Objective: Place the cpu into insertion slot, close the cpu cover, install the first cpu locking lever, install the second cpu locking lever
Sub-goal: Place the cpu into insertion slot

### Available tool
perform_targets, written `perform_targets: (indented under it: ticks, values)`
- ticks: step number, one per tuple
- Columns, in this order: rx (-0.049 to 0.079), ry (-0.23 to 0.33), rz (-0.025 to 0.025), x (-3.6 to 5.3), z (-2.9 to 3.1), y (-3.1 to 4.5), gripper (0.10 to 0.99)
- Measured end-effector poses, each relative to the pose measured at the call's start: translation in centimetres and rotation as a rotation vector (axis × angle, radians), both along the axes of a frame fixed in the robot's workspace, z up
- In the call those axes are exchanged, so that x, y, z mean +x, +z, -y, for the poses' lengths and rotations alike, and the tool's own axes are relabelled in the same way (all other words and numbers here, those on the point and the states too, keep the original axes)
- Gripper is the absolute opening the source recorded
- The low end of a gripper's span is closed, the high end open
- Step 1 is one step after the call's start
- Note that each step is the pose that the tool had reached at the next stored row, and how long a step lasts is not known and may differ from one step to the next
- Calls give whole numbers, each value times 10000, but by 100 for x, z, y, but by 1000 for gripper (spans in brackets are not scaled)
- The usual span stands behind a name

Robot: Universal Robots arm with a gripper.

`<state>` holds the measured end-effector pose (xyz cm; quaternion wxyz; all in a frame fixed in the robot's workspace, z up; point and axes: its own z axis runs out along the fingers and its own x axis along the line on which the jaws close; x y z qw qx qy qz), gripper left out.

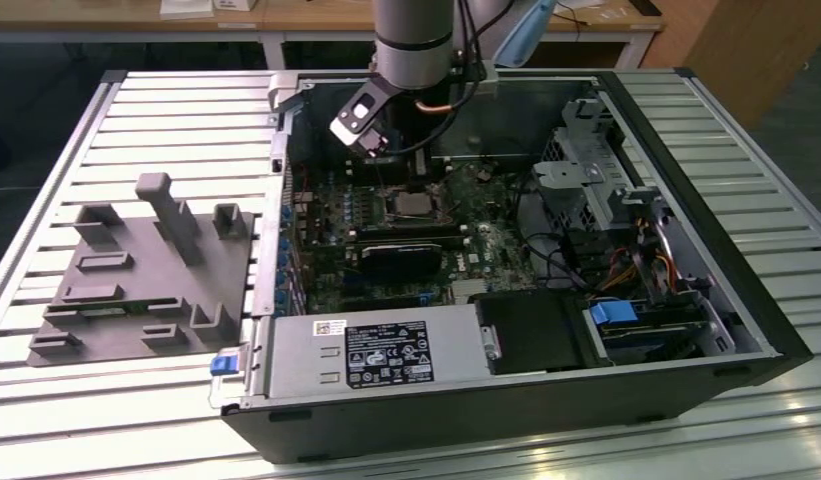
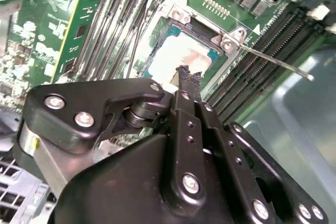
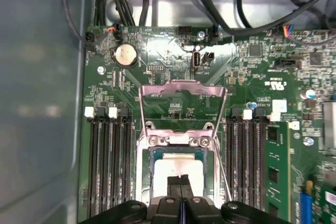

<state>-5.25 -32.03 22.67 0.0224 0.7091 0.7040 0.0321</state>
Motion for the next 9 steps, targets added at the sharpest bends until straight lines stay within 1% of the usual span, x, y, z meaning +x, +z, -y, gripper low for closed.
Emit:
perform_targets:
  ticks: [4, 9]
  values:
    - [-1, 0, 3, 0, 0, 135, 102]
    - [-1, 0, 10, 0, 0, 285, 102]
